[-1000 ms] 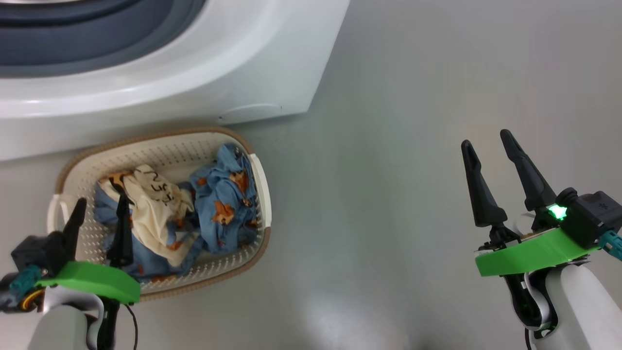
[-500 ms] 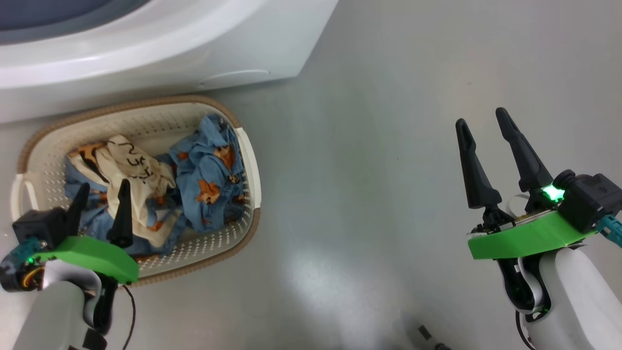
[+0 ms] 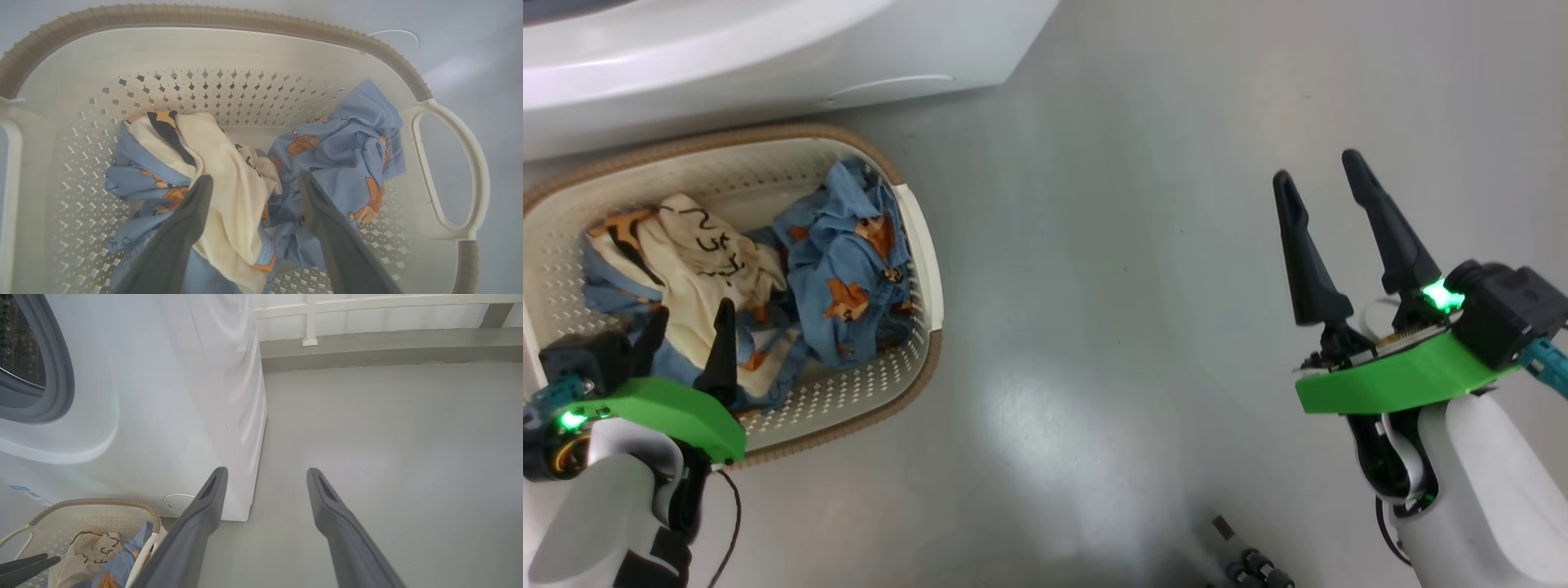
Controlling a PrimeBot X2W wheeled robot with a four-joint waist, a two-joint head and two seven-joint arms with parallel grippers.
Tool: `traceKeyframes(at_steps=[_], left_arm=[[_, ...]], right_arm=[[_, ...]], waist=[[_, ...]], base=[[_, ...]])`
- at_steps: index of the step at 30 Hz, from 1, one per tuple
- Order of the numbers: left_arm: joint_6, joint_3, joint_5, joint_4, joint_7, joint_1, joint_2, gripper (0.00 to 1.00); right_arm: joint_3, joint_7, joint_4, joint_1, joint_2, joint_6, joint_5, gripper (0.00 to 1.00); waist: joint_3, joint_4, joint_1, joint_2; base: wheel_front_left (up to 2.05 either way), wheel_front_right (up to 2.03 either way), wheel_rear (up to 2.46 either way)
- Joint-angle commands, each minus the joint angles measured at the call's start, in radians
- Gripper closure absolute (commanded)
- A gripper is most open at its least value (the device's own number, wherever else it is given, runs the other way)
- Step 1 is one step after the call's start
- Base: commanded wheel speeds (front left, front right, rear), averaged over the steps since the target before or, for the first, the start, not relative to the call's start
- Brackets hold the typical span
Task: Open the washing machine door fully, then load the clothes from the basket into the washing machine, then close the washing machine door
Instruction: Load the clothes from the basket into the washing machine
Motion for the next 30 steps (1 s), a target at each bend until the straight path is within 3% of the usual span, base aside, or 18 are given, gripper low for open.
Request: traceKeyframes(at_steps=[1, 25, 26, 28, 30], left_arm=[[0.001, 0.011, -0.016, 0.01, -0.006, -0.004, 0.046, 0.0], [0.001, -0.115, -0.124, 0.178, 0.005, -0.127, 0.09, 0.0], [0.001, -0.119, -0.127, 0.182, 0.005, -0.131, 0.092, 0.04], [0.001, -0.127, -0.134, 0.19, 0.007, -0.138, 0.095, 0.46], [0.001, -0.136, -0.141, 0.197, 0.009, -0.145, 0.097, 0.73]], right_arm=[[0.015, -0.009, -0.028, 0.0, 0.0, 0.006, -0.009, 0.0], [0.035, -0.009, -0.044, -0.038, 0.022, 0.006, -0.01, 0.0], [0.037, -0.009, -0.045, -0.041, 0.023, 0.006, -0.009, 0.0], [0.04, -0.009, -0.046, -0.048, 0.025, 0.006, -0.009, 0.0], [0.042, -0.009, -0.047, -0.052, 0.025, 0.006, -0.008, 0.0]], waist=[[0.015, -0.007, -0.0001, 0.0], [0.095, -0.03, -0.0001, 0.0], [0.098, -0.03, -0.0001, 0.0], [0.107, -0.032, -0.0001, 0.0], [0.113, -0.033, -0.0001, 0.0]], base=[[0.0, 0.0, 0.0], [0.0, 0.0, 0.0], [0.0, 0.0, 0.0], [0.0, 0.0, 0.0], [0.0, 0.0, 0.0]])
